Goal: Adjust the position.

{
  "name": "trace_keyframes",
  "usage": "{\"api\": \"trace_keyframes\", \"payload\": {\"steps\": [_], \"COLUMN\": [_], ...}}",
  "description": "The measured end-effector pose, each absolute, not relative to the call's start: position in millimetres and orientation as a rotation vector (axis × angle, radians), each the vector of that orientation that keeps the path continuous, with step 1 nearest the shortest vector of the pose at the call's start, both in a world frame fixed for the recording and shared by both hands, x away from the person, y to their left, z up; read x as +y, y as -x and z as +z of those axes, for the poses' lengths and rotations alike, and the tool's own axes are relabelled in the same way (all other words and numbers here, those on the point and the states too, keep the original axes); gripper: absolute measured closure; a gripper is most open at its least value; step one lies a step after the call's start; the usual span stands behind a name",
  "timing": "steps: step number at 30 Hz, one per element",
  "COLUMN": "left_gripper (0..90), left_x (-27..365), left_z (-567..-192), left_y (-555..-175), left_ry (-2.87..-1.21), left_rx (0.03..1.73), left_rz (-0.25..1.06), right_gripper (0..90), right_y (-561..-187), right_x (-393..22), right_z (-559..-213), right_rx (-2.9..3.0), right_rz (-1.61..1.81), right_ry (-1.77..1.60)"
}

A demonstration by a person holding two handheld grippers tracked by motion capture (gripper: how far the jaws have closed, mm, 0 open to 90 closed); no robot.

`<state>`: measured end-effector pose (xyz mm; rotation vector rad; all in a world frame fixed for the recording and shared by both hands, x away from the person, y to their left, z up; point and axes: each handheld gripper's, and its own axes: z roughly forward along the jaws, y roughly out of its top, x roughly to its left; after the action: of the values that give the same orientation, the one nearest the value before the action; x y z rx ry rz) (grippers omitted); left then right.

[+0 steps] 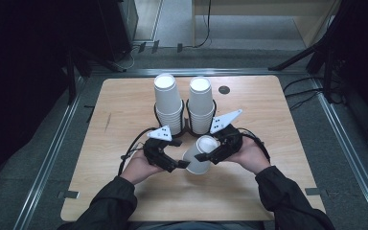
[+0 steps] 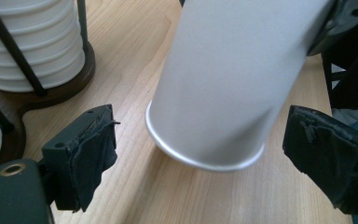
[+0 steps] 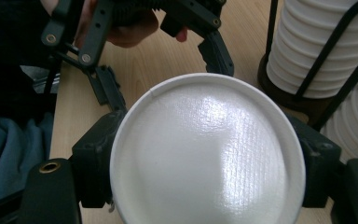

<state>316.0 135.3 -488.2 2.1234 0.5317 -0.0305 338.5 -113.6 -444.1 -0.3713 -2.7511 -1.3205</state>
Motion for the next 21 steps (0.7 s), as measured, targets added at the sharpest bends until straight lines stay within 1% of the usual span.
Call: {"api": "trace_keyframes", "payload": {"steps": [6, 21], "left_gripper": [9.6, 8.3], "left_x": [131.3, 110.5], "left_z": [-488.6, -491.2], "left_y": [-315.6, -308.7], "left_ry": [-2.117, -2.160], "left_rx": [0.507, 0.391], "left_rz": [-0.047, -0.066], "right_gripper": [24.5, 24.8], "right_y": [-336.6, -326.3], "right_x": [-109.2, -103.7], "right_z": [-441.5, -432.4], "right_rx": [-2.736, -2.721], "right_rz": [-1.333, -1.380], "right_ry": [0.347, 0.285]}}
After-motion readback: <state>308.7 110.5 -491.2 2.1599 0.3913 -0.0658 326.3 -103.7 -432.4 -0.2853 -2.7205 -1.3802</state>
